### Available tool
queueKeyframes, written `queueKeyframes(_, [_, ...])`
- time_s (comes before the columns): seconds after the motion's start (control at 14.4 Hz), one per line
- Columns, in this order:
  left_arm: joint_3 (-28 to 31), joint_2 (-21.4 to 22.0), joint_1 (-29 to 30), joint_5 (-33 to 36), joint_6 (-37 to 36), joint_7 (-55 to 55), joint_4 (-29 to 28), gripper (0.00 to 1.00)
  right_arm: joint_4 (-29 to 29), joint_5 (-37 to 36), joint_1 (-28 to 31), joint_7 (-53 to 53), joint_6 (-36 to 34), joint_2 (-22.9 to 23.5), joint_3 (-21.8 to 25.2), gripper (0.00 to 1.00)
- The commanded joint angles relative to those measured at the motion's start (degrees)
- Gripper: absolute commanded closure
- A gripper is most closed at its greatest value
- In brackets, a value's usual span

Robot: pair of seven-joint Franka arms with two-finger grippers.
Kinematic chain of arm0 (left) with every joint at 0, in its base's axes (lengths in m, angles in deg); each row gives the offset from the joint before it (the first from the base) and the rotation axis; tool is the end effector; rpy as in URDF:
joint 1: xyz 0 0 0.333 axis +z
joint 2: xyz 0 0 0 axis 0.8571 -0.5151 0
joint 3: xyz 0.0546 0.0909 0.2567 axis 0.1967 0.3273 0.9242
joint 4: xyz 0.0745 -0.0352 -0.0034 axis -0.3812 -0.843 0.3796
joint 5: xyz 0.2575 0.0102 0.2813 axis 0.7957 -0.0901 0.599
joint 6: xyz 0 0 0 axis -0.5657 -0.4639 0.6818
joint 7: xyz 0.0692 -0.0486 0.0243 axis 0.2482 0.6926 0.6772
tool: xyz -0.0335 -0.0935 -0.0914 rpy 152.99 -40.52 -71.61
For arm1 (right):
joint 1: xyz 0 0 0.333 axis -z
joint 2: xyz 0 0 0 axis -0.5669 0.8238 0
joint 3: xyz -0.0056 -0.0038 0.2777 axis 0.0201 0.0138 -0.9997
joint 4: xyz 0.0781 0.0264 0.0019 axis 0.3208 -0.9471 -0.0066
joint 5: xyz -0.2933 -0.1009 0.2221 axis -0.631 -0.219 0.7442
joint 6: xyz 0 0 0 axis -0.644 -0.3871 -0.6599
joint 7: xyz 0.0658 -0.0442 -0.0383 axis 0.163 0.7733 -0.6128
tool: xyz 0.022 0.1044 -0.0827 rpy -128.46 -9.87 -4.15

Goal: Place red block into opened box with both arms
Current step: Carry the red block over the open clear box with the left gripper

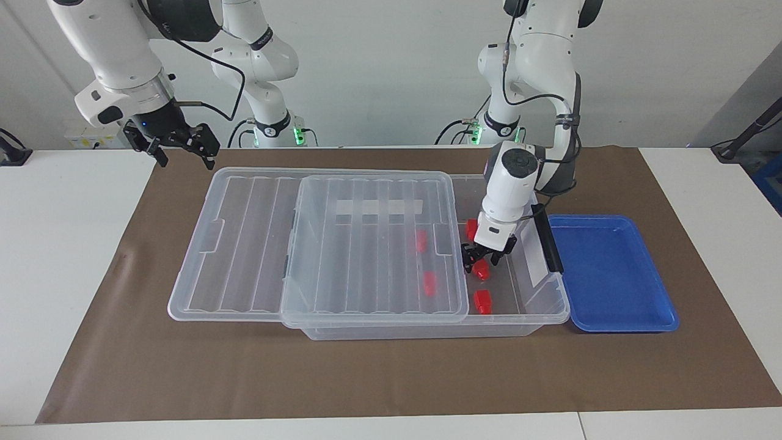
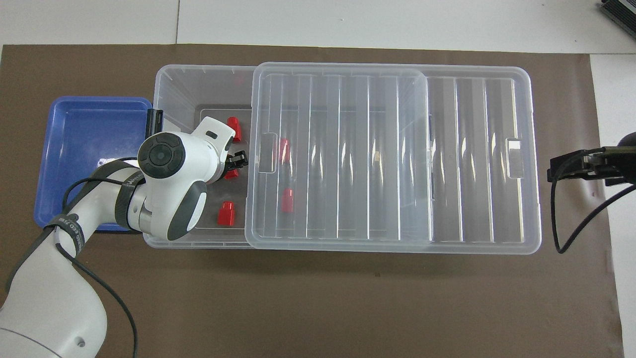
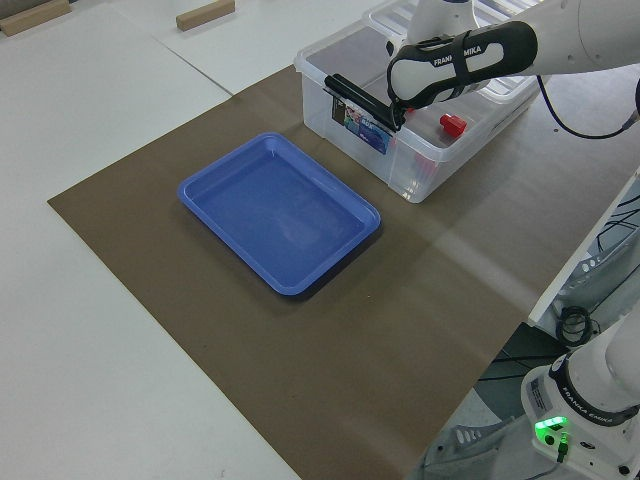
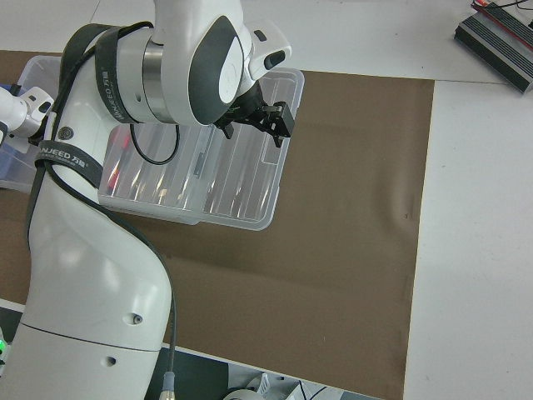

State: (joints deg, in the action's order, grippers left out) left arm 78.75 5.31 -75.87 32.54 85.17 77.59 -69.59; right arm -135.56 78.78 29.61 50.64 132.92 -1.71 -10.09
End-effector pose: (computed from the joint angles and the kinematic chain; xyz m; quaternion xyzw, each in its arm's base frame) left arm 0.5510 -0.2211 0.2560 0.9895 0.1232 0.0664 0.0363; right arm 0.5249 -0.0127 0.5465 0.9986 -0.0480 -0.0192 0.0134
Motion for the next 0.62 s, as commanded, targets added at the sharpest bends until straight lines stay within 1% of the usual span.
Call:
queueKeyframes(0.0, [0.95, 0.53, -2.02, 1.21, -1.35, 3.73, 0.15, 0.01, -1.33, 1.31, 0.53, 0.55, 0.96, -1.03, -0.11, 0.0])
queueKeyframes(0.28, [0.95, 1.76, -2.28, 1.21, -13.91, 4.09, 6.56, 0.01, -1.41, 1.31, 0.53, 0.55, 1.04, -1.11, -0.11, 0.0])
queueKeyframes(0.35, [0.95, 2.54, -2.28, 1.21, -16.11, 4.0, 7.18, 0.01, -1.59, 1.31, 0.53, 0.47, 1.05, -1.11, -0.03, 0.0])
queueKeyframes(0.56, [0.95, 4.74, -2.02, 1.56, -18.06, 3.74, 7.28, 0.0, -1.68, 1.31, 0.53, 0.47, 1.05, -1.2, -0.03, 0.0])
